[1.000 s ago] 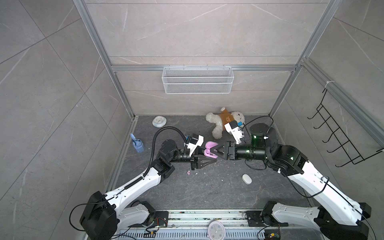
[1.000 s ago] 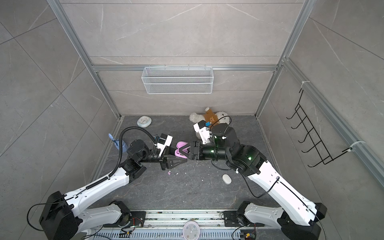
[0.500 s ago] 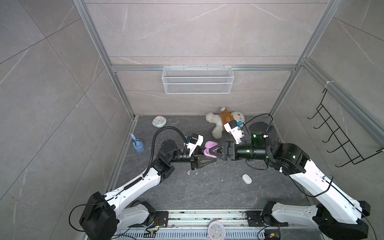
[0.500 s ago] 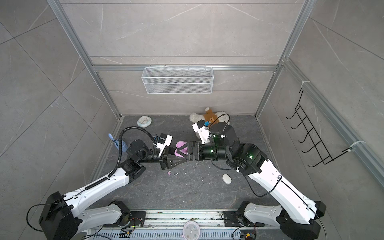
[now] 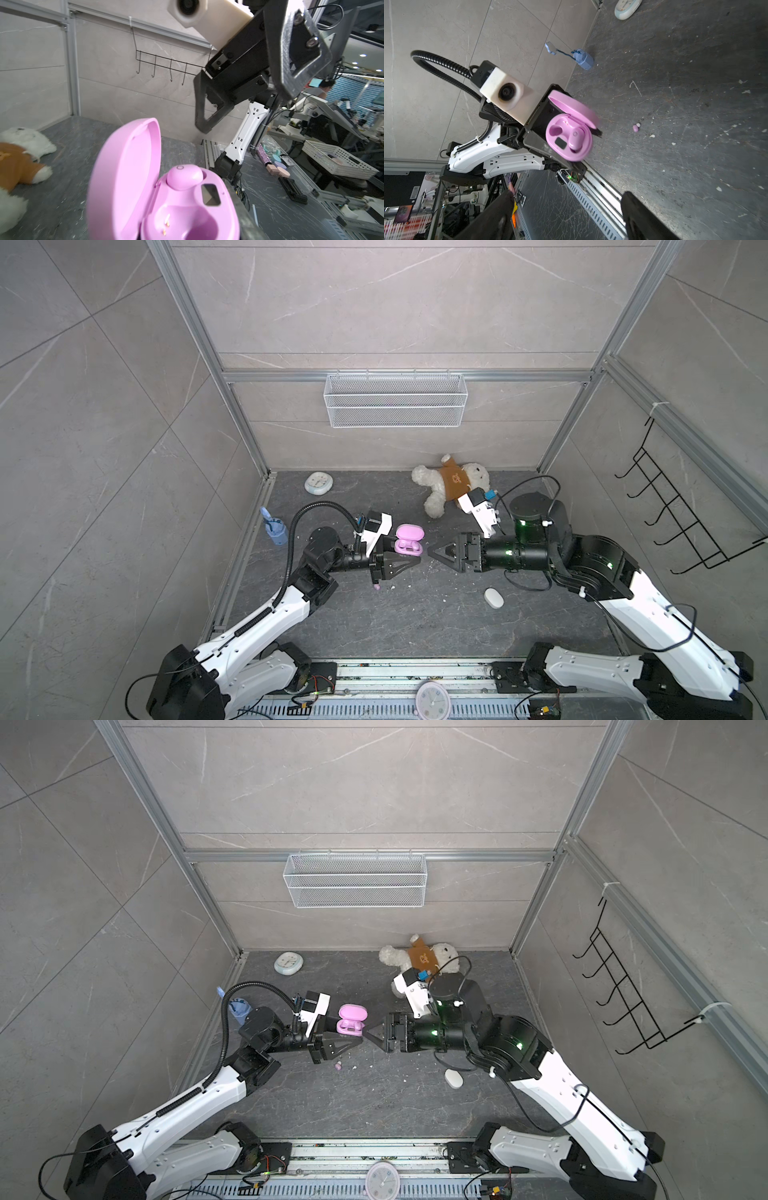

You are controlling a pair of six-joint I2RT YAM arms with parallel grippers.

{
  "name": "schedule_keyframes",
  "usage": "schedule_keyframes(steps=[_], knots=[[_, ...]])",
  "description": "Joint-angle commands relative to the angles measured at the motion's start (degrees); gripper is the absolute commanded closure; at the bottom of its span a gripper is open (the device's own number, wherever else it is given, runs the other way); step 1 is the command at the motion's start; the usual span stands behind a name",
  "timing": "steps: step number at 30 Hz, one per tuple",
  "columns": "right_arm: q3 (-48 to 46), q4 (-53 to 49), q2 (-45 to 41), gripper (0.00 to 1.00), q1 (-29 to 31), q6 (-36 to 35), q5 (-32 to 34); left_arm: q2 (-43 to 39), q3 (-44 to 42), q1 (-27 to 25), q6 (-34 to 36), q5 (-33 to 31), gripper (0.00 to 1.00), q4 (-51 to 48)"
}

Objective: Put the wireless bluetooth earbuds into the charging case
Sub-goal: 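Open the right gripper and pull it back from the seated earbud, then move the right gripper down to the second pink earbud on the table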

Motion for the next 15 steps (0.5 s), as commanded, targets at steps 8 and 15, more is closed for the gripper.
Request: schedule_keyframes(steps=[8, 15], knots=[[-16.9, 0.5, -1.8, 0.10, -0.2, 1.7, 10.3, -16.5, -3.5, 0.8, 2.4, -5.8, 0.79, -16.9], [-23.1, 10.8, 15.0, 0.17, 0.2, 0.9, 10.3, -27.1, -4.4, 0.7, 3.1, -9.3, 0.79, -28.7]])
